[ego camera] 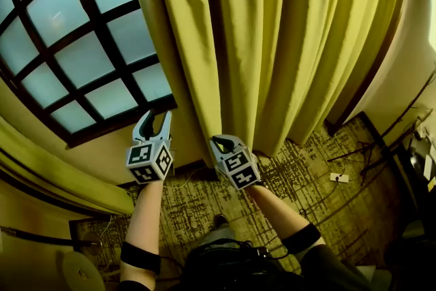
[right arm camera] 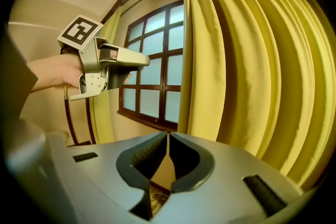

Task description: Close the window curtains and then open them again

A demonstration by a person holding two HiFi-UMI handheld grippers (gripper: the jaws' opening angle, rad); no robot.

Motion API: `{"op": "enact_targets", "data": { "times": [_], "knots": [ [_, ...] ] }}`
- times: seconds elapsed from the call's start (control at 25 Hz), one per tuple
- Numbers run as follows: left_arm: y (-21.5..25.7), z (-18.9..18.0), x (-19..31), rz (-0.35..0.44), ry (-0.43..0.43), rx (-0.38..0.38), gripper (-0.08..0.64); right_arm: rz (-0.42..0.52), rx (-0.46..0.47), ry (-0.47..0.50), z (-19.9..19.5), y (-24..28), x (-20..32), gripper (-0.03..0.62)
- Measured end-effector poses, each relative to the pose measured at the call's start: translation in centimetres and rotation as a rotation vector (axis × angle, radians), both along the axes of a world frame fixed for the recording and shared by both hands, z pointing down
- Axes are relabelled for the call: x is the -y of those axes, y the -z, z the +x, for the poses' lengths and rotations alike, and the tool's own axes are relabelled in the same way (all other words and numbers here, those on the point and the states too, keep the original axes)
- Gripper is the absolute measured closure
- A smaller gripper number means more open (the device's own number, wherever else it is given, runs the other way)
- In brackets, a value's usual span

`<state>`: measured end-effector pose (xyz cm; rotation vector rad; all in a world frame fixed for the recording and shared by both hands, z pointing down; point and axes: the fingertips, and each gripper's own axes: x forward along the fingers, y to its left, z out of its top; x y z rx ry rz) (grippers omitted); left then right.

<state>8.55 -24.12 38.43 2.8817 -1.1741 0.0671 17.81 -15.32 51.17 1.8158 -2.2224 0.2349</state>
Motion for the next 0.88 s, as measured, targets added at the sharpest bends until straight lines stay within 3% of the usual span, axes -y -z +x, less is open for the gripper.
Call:
{"op": "enact_targets", "data": {
  "times": [0.28,0.32,0.52,0.6,0.88],
  "knots": [
    [7.3,7.0,7.3,0.095,-0.085,-0.021,0.202,0.038,-0.045,-0.05,3.3,2.6,6.3,0.557],
    [8.8,7.9,8.5,0.118,-0.093,-0.026,0.19,0.049,-0.05,-0.062,3.7,3.2,7.3,0.535],
    [17.4,11.8,13.3,0.209,-0.126,-0.052,0.128,0.136,-0.051,-0.088,4.7,8.6,12.4,0.259],
    [19.9,13.1,14.6,0.237,-0.126,-0.048,0.094,0.186,-0.063,-0.103,5.1,11.6,14.5,0.179],
    [23.4,15.3,16.3,0.28,-0.165,-0.039,0.098,0.343,-0.132,-0.207,5.9,21.3,21.3,0.074]
  ]
}}
